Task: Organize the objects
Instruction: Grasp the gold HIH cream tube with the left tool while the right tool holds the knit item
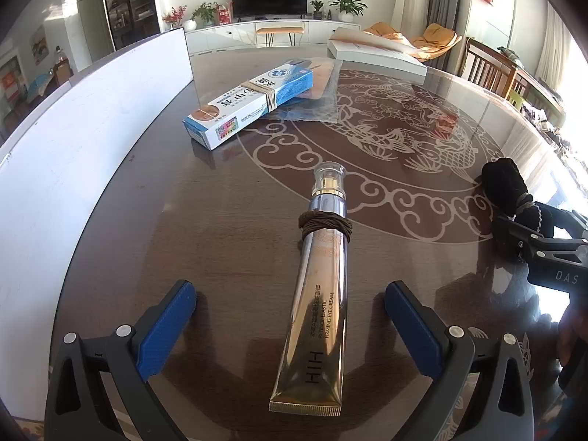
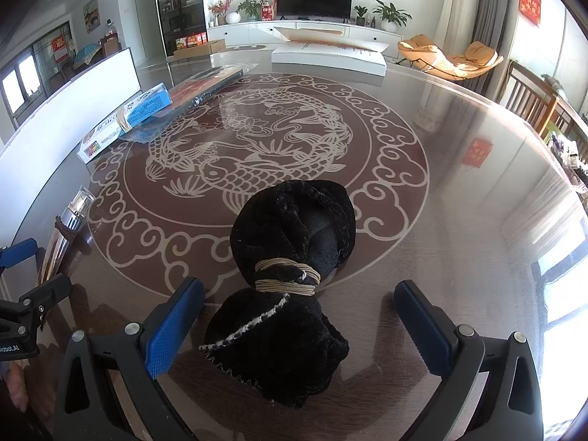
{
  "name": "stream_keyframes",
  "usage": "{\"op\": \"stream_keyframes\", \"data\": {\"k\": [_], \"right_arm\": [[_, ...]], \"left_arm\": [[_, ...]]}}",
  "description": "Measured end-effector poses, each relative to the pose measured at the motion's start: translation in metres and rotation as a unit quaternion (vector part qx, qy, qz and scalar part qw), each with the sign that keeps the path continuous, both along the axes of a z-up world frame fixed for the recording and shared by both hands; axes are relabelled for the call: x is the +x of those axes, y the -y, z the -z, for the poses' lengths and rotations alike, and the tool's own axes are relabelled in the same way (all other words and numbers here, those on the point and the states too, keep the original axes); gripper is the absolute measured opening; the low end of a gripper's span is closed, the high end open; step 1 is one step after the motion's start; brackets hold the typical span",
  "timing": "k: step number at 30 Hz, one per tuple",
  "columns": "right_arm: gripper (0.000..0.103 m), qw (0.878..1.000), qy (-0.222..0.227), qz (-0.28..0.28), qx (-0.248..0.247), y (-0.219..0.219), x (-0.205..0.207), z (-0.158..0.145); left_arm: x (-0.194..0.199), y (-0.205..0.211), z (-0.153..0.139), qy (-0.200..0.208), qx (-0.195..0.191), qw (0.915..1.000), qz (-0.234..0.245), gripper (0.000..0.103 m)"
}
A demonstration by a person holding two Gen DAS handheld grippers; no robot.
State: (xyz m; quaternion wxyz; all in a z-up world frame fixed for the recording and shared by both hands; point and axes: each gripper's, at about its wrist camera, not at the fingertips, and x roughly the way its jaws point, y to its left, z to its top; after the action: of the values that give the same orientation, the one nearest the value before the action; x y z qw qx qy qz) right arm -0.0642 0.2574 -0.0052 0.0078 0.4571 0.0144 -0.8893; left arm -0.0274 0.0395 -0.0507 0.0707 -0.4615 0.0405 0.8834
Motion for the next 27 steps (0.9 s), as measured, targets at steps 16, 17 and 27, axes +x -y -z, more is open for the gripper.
{"op": "stream_keyframes", "data": {"k": [16, 17, 27], "right_arm": [[0.103, 1.000, 0.001, 0.000, -0.001, 0.000, -0.001, 0.000], [0.103, 1.000, 0.001, 0.000, -0.001, 0.000, -0.001, 0.000], [0.103, 1.000, 0.001, -0.001, -0.003, 0.001, -0.001, 0.000]], "left_arm": [[-0.002, -0.001, -0.001, 0.004, -0.001, 0.9999, 0.011, 0.103], [-0.004, -0.002, -0.001, 0.005, -0.001, 0.9997, 0.022, 0.103], [-0.010, 0.007, -0.011, -0.022, 0.045, 0.9981, 0.036, 0.024]]}}
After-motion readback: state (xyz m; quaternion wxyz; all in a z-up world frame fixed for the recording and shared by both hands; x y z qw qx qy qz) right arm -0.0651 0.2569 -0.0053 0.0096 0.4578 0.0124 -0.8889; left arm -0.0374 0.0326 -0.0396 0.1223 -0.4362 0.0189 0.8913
